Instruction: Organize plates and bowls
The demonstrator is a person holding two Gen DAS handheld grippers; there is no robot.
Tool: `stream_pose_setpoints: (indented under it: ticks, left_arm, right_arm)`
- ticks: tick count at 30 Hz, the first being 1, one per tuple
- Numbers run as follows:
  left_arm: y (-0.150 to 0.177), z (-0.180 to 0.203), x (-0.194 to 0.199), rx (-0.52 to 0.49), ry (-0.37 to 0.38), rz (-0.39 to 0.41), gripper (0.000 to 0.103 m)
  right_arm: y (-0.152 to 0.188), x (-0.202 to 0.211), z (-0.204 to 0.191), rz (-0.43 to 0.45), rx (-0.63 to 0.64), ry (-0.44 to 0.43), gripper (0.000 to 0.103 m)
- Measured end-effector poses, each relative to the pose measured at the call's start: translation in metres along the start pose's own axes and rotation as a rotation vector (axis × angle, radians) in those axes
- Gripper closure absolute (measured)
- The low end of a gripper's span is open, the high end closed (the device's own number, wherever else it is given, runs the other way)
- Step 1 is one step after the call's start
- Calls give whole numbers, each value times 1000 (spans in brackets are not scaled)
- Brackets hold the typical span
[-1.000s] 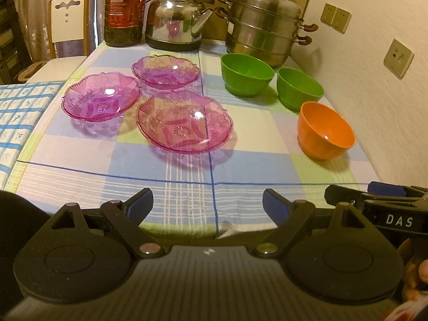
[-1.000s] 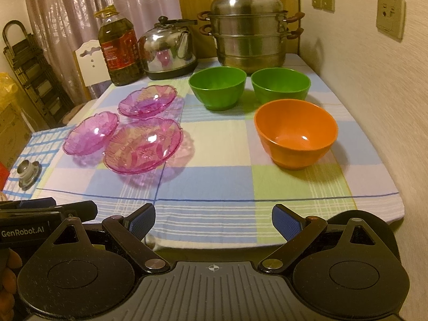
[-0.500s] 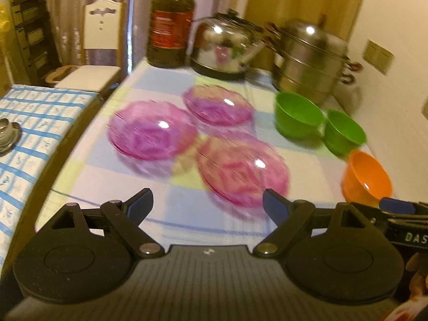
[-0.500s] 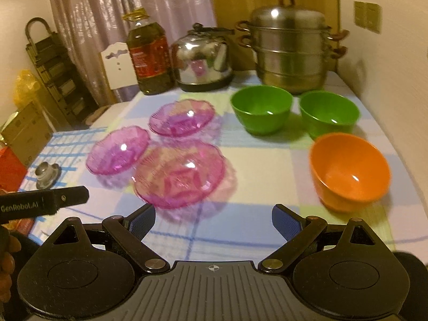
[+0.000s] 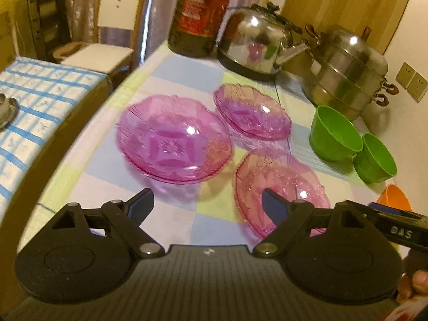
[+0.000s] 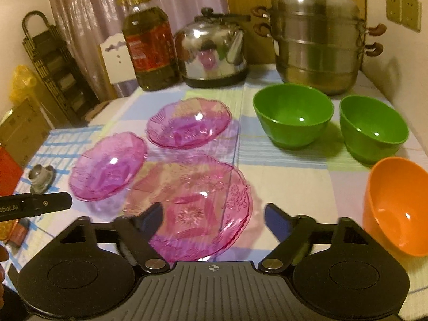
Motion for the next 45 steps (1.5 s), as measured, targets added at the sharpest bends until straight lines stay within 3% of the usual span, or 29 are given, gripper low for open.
stream_pose_setpoints:
  ticks: [6, 10, 15, 26, 39, 45]
  left_arm:
    - [20, 12, -47, -11, 42, -89, 36]
    - [27, 19, -63, -42, 55, -90, 49]
    - [30, 24, -81, -55, 45, -114, 63]
    - [30, 28, -86, -69, 50, -91, 91]
    - [16, 45, -66, -132, 55, -35, 91]
    - [-17, 62, -47, -136, 70, 34, 91]
  right_arm:
    - [16, -43, 20, -64, -34, 0, 32]
    - [27, -62, 24, -110, -66, -29, 46]
    - [31, -74, 22, -128, -64, -47, 56]
    - [36, -83, 32, -159, -93, 3, 85]
    - [15, -59, 32, -94, -80, 44, 88]
    - [-15, -42, 32, -41, -67, 52, 88]
Point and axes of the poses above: each gripper's, at about its wrist camera, not at the fingertips, and x roughly against the way its jaws point, z to its right, y to its underside, the point moved 9 cm from there along -x, roughly the way its jaws point, and after that the axes turned 14 degrees about x, right-handed, at the moved point
